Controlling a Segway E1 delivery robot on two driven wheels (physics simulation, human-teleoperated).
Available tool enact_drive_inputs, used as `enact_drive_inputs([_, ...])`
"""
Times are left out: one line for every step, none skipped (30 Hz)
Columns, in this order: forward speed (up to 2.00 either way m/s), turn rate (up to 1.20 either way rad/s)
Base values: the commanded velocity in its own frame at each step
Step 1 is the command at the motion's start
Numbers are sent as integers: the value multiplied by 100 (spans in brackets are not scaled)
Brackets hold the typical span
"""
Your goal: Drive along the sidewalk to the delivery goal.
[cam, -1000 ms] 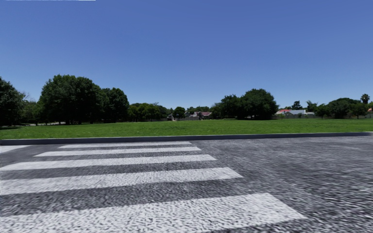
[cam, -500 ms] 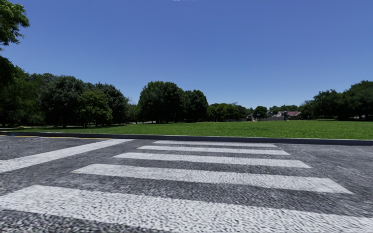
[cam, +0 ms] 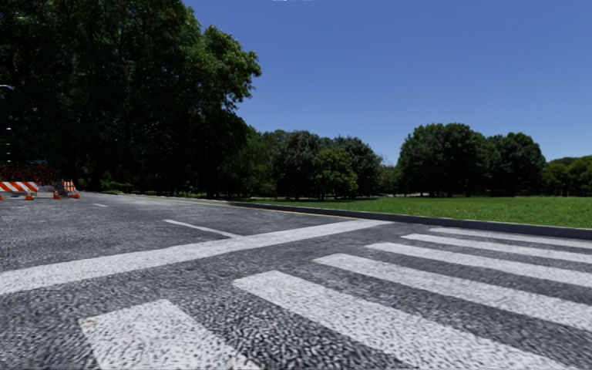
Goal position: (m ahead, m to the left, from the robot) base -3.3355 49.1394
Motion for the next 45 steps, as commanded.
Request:
enact_drive_inputs([0, 120])
enact_drive_inputs([0, 120])
enact_drive_inputs([0, 120])
enact_drive_inputs([0, 120])
enact_drive_inputs([0, 120])
enact_drive_inputs([0, 120])
enact_drive_inputs([0, 120])
enact_drive_inputs([0, 120])
enact_drive_inputs([0, 120])
enact_drive_inputs([0, 120])
enact_drive_inputs([0, 120])
enact_drive_inputs([0, 120])
enact_drive_inputs([0, 120])
enact_drive_inputs([0, 120])
enact_drive_inputs([0, 120])
enact_drive_inputs([0, 120])
enact_drive_inputs([0, 120])
enact_drive_inputs([0, 120])
enact_drive_inputs([0, 120])
enact_drive_inputs([0, 120])
enact_drive_inputs([0, 120])
enact_drive_inputs([0, 120])
enact_drive_inputs([0, 120])
enact_drive_inputs([0, 120])
enact_drive_inputs([0, 120])
enact_drive_inputs([0, 120])
enact_drive_inputs([0, 120])
enact_drive_inputs([0, 120])
enact_drive_inputs([0, 120])
enact_drive_inputs([0, 120])
enact_drive_inputs([0, 120])
enact_drive_inputs([0, 120])
enact_drive_inputs([0, 120])
enact_drive_inputs([0, 120])
enact_drive_inputs([0, 120])
enact_drive_inputs([0, 120])
enact_drive_inputs([0, 120])
enact_drive_inputs([0, 120])
enact_drive_inputs([0, 120])
enact_drive_inputs([0, 120])
enact_drive_inputs([0, 120])
enact_drive_inputs([0, 120])
enact_drive_inputs([0, 120])
enact_drive_inputs([0, 120])
enact_drive_inputs([0, 120])
